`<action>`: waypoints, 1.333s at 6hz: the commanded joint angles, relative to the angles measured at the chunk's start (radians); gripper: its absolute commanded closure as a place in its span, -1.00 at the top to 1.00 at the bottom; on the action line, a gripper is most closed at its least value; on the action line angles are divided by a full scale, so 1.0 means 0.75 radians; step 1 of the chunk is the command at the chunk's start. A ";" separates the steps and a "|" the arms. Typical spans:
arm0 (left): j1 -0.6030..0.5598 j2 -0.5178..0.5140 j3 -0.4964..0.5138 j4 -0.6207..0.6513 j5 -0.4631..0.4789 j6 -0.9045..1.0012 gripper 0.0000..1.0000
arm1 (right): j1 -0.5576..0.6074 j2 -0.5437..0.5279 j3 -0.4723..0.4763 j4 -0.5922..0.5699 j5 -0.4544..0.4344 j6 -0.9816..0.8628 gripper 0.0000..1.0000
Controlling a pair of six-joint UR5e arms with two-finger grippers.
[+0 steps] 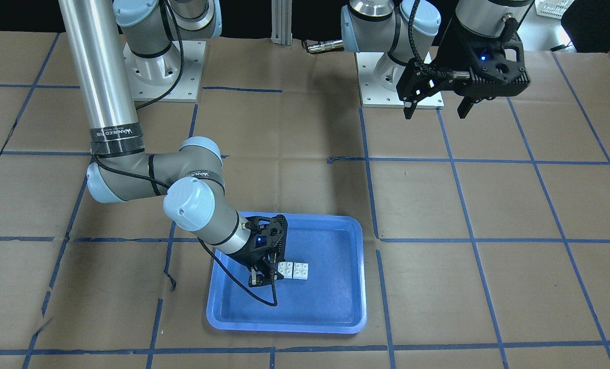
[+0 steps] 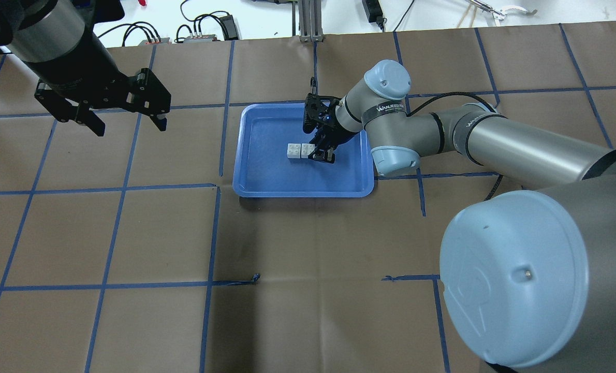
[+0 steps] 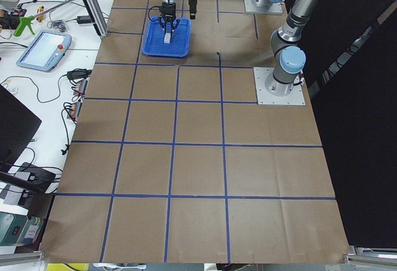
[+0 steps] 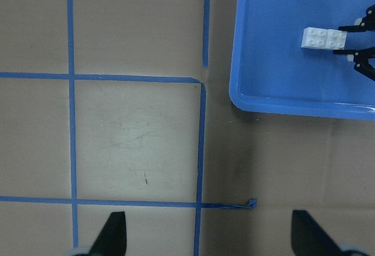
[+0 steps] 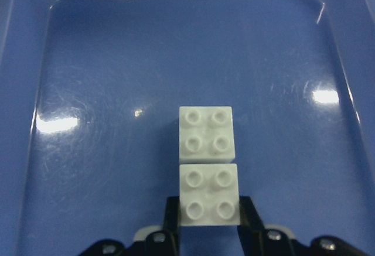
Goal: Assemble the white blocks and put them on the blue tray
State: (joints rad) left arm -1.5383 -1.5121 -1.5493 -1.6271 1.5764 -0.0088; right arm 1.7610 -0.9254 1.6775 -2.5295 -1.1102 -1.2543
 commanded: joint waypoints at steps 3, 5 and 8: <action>0.006 0.010 -0.002 0.008 0.009 -0.003 0.99 | 0.000 -0.001 -0.001 0.000 0.010 0.003 -0.25; 0.004 0.010 -0.002 0.008 0.011 0.002 0.99 | 0.000 0.001 -0.001 0.000 0.010 0.003 -0.25; 0.004 0.014 -0.002 0.012 0.011 0.006 0.99 | 0.000 0.001 -0.001 0.000 0.014 0.003 -0.04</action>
State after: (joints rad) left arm -1.5351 -1.5024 -1.5509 -1.6186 1.5843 -0.0049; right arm 1.7610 -0.9250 1.6766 -2.5295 -1.1004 -1.2517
